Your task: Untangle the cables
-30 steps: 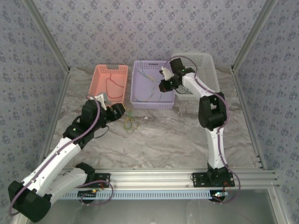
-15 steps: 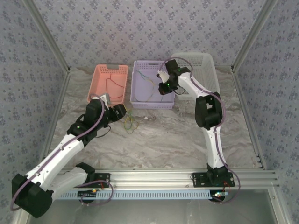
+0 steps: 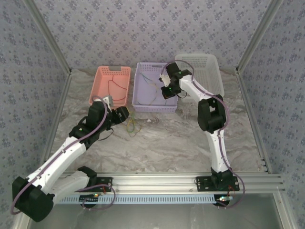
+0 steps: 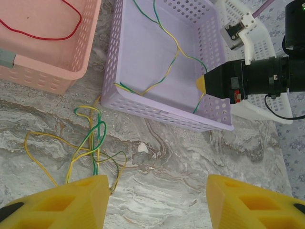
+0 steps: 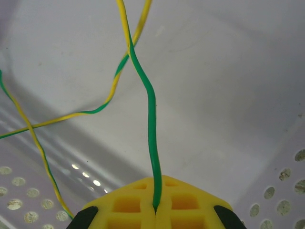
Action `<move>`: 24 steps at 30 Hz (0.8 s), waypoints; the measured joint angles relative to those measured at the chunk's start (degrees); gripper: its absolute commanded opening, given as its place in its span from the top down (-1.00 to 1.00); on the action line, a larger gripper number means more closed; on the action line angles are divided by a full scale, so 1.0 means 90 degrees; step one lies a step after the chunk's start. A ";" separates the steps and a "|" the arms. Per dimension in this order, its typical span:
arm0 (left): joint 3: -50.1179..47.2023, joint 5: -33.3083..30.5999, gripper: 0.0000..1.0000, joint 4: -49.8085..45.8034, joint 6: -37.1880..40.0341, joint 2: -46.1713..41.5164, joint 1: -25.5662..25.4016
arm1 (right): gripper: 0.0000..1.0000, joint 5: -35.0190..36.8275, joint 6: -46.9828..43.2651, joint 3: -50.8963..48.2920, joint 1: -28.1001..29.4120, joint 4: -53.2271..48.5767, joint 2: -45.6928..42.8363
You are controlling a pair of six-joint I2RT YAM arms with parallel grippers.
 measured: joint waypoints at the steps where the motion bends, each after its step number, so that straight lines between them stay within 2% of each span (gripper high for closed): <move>1: 0.0000 0.0000 -0.12 0.0000 0.0000 0.0002 0.0000 | 1.00 0.0036 0.0046 0.0000 0.0000 -0.0002 0.0000; 5: 0.0000 -0.0022 -0.09 0.0000 -0.0007 0.0041 -0.0015 | 1.00 0.0265 0.0189 0.0238 0.0012 -0.0240 0.0078; 11: 0.0000 -0.0141 -0.09 -0.0005 -0.0024 0.0097 -0.0199 | 1.00 0.0726 0.0435 0.1268 0.0046 -0.0716 0.0590; 20: 0.0000 -0.0192 -0.09 -0.0010 -0.0027 0.0097 -0.0214 | 1.00 0.1377 0.0794 0.1559 0.0121 -0.1234 0.1052; 24: 0.0000 -0.0243 -0.09 -0.0010 -0.0027 0.0097 -0.0240 | 0.56 0.1540 0.0889 0.1613 0.0151 -0.1314 0.1061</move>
